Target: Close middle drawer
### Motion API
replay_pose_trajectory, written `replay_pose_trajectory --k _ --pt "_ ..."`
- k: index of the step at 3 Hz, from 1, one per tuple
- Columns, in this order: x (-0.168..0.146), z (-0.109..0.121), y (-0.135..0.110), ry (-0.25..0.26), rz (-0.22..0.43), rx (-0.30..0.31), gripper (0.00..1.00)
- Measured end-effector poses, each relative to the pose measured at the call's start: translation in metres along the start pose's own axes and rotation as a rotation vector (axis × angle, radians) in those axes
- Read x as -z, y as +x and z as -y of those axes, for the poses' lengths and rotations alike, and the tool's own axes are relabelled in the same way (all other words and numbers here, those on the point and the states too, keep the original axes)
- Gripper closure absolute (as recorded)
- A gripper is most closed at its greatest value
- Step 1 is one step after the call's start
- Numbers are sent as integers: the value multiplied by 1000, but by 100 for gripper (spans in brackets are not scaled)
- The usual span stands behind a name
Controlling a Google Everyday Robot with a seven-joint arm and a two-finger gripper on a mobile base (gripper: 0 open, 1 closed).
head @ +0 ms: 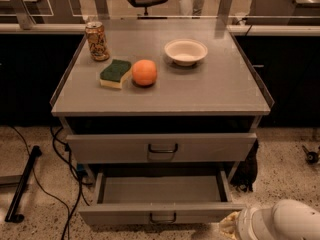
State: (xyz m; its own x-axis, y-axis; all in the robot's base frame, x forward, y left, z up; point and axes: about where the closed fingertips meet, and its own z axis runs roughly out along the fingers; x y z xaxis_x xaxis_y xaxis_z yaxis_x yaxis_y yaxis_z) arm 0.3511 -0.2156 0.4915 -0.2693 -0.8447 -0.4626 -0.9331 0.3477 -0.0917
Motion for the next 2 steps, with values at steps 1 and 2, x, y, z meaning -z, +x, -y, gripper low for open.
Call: replay_pose_trajectory --k 1,2 --pt "-39 3 15 33 29 27 100" --pt "-59 6 20 59 48 36 100"
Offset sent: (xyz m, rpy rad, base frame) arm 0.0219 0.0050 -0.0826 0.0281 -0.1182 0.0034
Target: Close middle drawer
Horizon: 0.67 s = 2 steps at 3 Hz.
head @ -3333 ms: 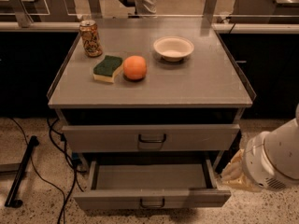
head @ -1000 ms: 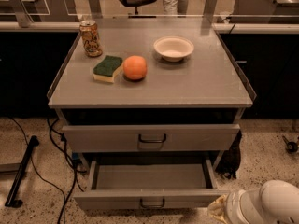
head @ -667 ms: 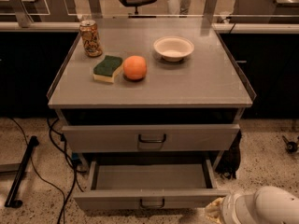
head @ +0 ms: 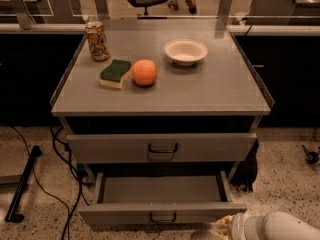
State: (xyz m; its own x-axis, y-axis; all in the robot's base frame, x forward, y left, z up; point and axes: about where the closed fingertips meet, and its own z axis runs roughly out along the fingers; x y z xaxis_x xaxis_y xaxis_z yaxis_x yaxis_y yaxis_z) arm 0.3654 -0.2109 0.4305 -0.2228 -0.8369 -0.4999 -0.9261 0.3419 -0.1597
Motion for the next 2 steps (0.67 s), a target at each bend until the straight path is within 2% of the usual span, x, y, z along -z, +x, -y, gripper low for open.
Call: replay_pose_trajectory --k 2 --pt "-31 21 2 88 84 -1 100"
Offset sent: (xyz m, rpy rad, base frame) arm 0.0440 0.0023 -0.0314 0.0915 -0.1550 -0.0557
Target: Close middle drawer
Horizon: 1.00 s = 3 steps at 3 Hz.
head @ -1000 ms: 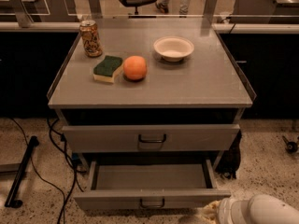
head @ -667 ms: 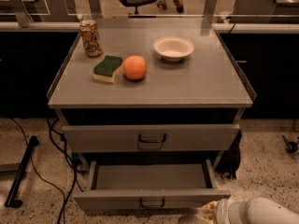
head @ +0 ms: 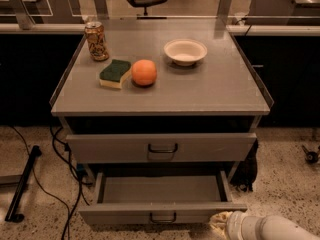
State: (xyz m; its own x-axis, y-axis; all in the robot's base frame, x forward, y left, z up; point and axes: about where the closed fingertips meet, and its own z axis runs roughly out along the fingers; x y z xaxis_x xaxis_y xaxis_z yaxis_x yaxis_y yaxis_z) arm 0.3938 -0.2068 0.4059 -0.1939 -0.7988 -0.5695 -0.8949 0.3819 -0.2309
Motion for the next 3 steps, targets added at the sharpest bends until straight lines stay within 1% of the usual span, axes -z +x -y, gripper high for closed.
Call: replay_pose_trajectory --k 1,3 --pt "-13 12 -3 31 31 3 100" --pt "-45 41 -11 77 59 11 100"
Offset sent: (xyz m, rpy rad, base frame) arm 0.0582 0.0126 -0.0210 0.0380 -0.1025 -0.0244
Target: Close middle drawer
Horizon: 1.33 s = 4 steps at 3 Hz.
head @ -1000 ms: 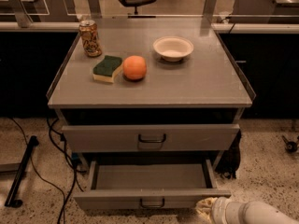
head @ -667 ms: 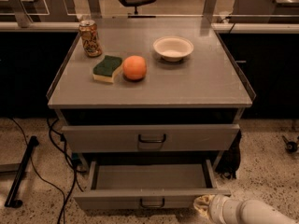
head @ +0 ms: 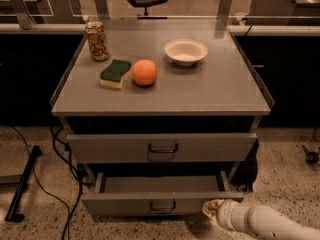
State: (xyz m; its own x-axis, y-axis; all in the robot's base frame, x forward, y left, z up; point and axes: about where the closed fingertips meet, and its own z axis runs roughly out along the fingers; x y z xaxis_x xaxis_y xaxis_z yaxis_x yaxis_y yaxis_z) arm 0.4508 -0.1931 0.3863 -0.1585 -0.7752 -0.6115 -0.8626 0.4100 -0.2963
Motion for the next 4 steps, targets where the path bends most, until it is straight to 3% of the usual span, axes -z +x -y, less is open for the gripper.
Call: replay_pose_trajectory --k 4 --pt "-51 51 -14 31 -26 18 100"
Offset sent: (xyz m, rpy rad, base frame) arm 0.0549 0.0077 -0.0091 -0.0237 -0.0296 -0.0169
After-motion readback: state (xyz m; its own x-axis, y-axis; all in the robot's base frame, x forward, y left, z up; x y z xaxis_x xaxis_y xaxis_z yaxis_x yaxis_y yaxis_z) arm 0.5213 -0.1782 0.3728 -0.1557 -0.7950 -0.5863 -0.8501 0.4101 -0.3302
